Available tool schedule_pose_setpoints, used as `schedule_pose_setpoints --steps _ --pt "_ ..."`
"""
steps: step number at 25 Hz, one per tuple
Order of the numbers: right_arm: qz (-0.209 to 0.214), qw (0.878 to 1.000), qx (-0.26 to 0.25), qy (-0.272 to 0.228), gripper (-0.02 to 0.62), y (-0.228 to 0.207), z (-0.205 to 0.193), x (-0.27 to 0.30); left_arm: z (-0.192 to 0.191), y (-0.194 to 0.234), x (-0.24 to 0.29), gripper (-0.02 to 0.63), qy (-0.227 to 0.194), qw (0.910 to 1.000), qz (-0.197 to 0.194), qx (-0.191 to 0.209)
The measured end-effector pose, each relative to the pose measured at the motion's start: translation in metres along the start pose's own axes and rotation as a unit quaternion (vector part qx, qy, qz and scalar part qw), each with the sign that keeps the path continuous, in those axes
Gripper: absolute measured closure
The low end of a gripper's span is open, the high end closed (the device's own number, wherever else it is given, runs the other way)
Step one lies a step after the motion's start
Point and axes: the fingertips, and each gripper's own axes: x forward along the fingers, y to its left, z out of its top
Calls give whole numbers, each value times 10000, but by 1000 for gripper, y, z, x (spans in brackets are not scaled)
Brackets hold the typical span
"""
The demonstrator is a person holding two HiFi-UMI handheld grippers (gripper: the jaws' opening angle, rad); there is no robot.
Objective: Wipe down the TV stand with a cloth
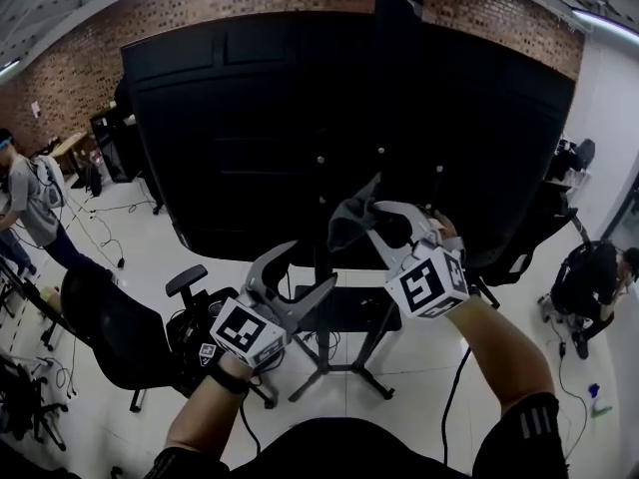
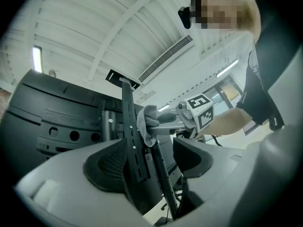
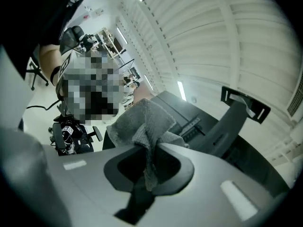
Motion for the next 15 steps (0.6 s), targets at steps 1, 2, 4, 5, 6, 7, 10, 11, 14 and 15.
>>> schedule_pose_setpoints --steps 1,2,4,5,6,7,10,11,14,15 --pt "33 10000 -16 -44 565 4 10 10 2 7 -7 287 -33 10000 12 -29" --pt "43 10000 -28 -67 565 7 20 20 3 14 -14 287 -49 10000 22 -43" --pt "-4 10000 -46 -44 565 10 37 38 4 26 -25 287 -54 10000 28 -30" --pt "-52 10000 -47 -2 565 10 43 47 6 32 -31 287 -59 10000 30 -18" --pt "-108 9999 -61 57 565 10 49 57 7 38 -36 287 -67 10000 36 -12" --pt "-166 9997 -114 132 565 12 53 68 7 43 -42 287 -75 10000 41 -10" --pt "-281 9965 -639 467 565 22 60 102 5 56 -56 287 -83 10000 13 -19" --pt "-288 9932 -939 628 565 25 60 114 6 59 -59 287 -80 10000 0 -15" --pt "-272 9674 -2166 1283 565 30 53 145 9 66 -68 287 -110 9999 -54 -23" --pt "-273 9560 -2527 1464 566 30 51 152 9 67 -72 287 -123 9999 -71 -43"
